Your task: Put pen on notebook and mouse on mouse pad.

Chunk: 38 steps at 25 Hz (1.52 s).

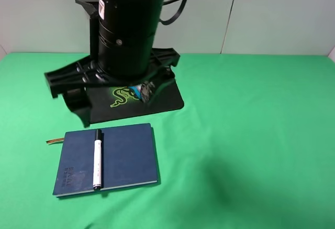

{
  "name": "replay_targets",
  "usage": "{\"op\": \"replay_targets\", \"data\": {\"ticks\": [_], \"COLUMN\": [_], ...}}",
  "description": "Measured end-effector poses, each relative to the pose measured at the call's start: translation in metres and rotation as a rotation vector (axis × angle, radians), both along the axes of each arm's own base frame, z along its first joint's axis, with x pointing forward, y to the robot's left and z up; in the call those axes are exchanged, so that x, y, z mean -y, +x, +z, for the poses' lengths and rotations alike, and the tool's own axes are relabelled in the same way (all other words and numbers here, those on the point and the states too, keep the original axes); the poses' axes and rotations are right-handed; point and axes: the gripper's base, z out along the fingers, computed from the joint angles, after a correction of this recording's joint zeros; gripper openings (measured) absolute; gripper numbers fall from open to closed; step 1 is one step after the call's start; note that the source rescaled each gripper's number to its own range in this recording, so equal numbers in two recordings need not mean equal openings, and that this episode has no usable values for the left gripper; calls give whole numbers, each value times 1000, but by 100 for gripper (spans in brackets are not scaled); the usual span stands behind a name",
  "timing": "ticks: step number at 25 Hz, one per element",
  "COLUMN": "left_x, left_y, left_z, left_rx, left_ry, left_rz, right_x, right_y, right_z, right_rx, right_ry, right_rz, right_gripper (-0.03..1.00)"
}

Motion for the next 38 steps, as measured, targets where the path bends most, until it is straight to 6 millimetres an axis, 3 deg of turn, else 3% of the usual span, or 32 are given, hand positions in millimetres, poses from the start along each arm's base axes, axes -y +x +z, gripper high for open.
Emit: {"op": "replay_targets", "data": {"ticks": [10,15,33,38], "left_x": [0,0,0,0], "left_y": [0,0,0,0], "left_z": [0,0,0,0], "left_rx": [0,0,0,0], "left_ry": [0,0,0,0], "left_rz": [0,0,0,0], "right_x": [59,94,208,242], "right_y": [-76,-108,-140,-144], "right_z": [27,28,-3,-11], "right_rx": [179,213,255,338], "right_ry": [-49,-53,-45,96], "right_rz": [311,444,517,479], "right_gripper": [100,100,100,100]}}
